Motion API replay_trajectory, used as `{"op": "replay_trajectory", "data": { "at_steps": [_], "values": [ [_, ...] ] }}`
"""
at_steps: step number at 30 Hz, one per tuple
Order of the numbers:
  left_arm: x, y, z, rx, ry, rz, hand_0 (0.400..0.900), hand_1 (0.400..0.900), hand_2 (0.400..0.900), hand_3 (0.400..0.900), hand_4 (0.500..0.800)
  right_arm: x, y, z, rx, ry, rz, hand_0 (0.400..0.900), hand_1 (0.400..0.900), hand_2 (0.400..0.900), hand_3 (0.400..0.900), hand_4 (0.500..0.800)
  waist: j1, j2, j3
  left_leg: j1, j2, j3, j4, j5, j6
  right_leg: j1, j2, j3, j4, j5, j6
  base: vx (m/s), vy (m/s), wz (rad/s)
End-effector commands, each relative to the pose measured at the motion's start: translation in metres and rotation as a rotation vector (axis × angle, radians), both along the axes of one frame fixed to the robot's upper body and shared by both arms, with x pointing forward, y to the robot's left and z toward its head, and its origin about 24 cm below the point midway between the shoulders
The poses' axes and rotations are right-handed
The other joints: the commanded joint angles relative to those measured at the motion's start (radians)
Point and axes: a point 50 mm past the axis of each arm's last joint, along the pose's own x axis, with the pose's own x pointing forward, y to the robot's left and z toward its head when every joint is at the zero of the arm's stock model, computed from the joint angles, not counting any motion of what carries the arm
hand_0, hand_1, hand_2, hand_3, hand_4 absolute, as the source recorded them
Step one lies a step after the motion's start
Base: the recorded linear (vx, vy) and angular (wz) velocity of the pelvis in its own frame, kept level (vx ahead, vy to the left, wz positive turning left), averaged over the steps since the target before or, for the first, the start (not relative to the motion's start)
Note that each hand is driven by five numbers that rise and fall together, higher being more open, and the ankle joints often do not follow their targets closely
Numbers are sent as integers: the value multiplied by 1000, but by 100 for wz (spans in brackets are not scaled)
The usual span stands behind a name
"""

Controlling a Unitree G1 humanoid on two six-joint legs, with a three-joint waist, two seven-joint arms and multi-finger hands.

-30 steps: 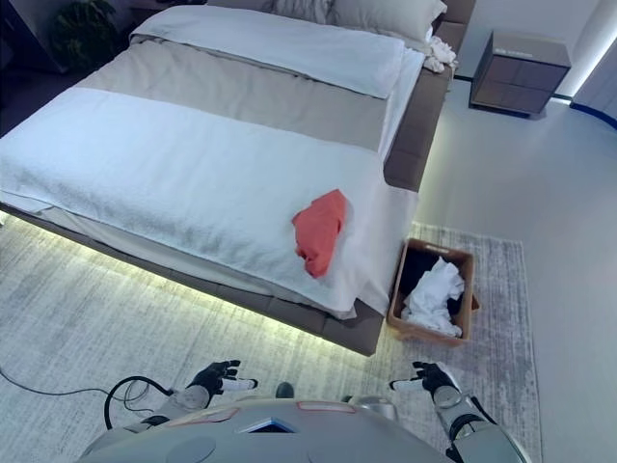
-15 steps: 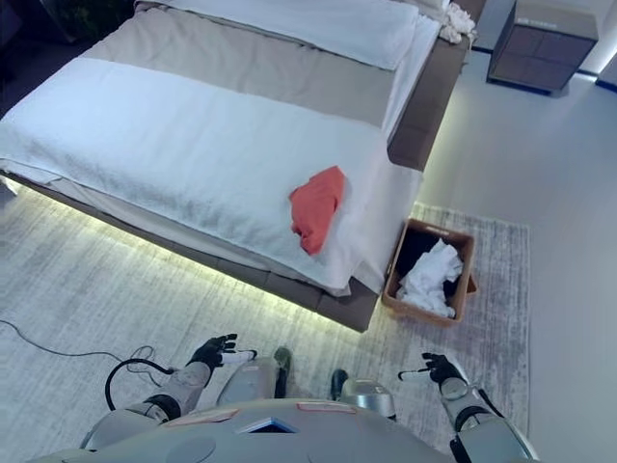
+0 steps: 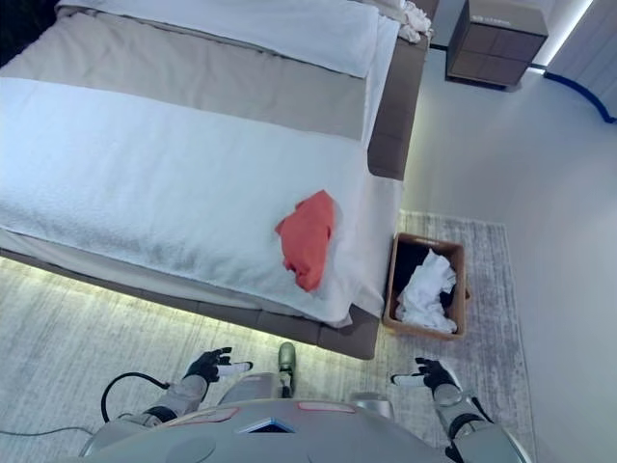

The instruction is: Put the clothes on the bed into the basket.

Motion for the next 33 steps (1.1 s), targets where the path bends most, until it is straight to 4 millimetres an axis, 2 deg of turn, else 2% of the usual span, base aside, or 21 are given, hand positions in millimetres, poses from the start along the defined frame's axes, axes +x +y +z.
{"op": "replay_trajectory", "data": {
  "at_steps": [1,2,4,6,8,10,11,13,14,16,20,24,28,33],
  "values": [
    [20,19,11,61,-74,-18,900,900,900,900,800,55,-3,17,-6,-205,19,900,900,900,900,800,0,-21,-18,-62,-33,-38,-1,-22,-24,-47,-32,-39,231,324,38,152,265,-2],
    [23,20,12,66,-77,-19,900,900,900,900,800,62,0,20,6,-236,15,900,900,900,900,800,-4,-10,-4,-35,-39,-34,-3,-43,-14,-77,-53,-83,287,330,32,181,271,-9],
    [27,24,15,83,-87,-16,900,900,900,900,800,81,7,28,8,-314,44,900,900,900,900,800,-8,0,18,6,-33,-39,-3,-71,-5,-151,-99,-156,319,290,15,234,200,-8],
    [28,28,16,100,-90,-13,900,900,900,900,800,104,15,40,8,-410,107,900,900,900,900,800,-5,6,42,38,-22,-40,-3,-86,-13,-168,-127,-233,205,199,-7,222,41,-7],
    [27,26,15,104,-92,-26,900,900,900,900,800,123,15,53,-16,-492,149,900,900,900,900,800,-3,17,56,44,-8,-48,-3,-96,-27,-174,-127,-259,57,155,-8,185,-69,0],
    [25,23,14,105,-86,-39,900,900,900,900,800,140,17,67,-43,-567,194,900,900,900,900,800,-1,14,65,51,-2,-54,-3,-112,-43,-177,-131,-240,-169,194,17,181,-138,8],
    [26,22,14,111,-89,-53,900,900,900,900,800,145,18,72,-60,-595,210,900,900,900,900,800,-3,5,69,52,-6,-61,-3,-119,-50,-176,-125,-208,-261,236,33,166,-158,28],
    [27,19,14,110,-91,-75,900,900,900,900,800,153,18,82,-84,-647,235,900,900,900,900,800,-18,-2,73,63,-7,-79,-3,-136,-58,-194,-109,-101,-335,276,57,181,-154,56],
    [26,19,13,114,-91,-86,900,900,900,900,800,154,17,87,-98,-667,250,900,900,900,900,800,-22,-12,61,64,-14,-88,-3,-139,-61,-169,-107,-80,-383,283,62,181,-162,52],
    [25,14,12,109,-95,-99,900,900,900,900,800,159,13,96,-136,-708,281,900,900,900,900,800,-20,-18,50,57,-11,-90,-3,-145,-69,-153,-114,-85,-425,304,64,169,-208,34],
    [23,3,10,77,-114,-118,900,900,900,900,800,175,1,125,-212,-819,335,900,900,900,900,800,-11,4,28,43,12,-123,-3,-142,-82,-127,-97,-111,-445,283,54,148,-207,37],
    [33,-11,12,45,-166,-137,900,900,900,900,800,196,-7,151,-301,-906,362,900,900,900,900,800,-3,26,46,9,28,-161,-3,-127,-88,-132,-79,-139,-444,262,40,18,-132,25],
    [39,-18,12,37,-174,-142,900,900,900,900,800,222,3,174,-322,-982,397,900,900,900,900,800,8,26,64,-21,35,-178,-3,-112,-93,-133,-67,-155,-477,269,34,-11,-62,7],
    [41,-16,12,61,-166,-125,900,900,900,900,800,243,28,192,-306,-1050,460,900,900,900,900,800,15,8,90,-66,41,-176,-3,-100,-100,-167,-62,-152,-478,277,34,-54,-10,-3]
  ]
}}
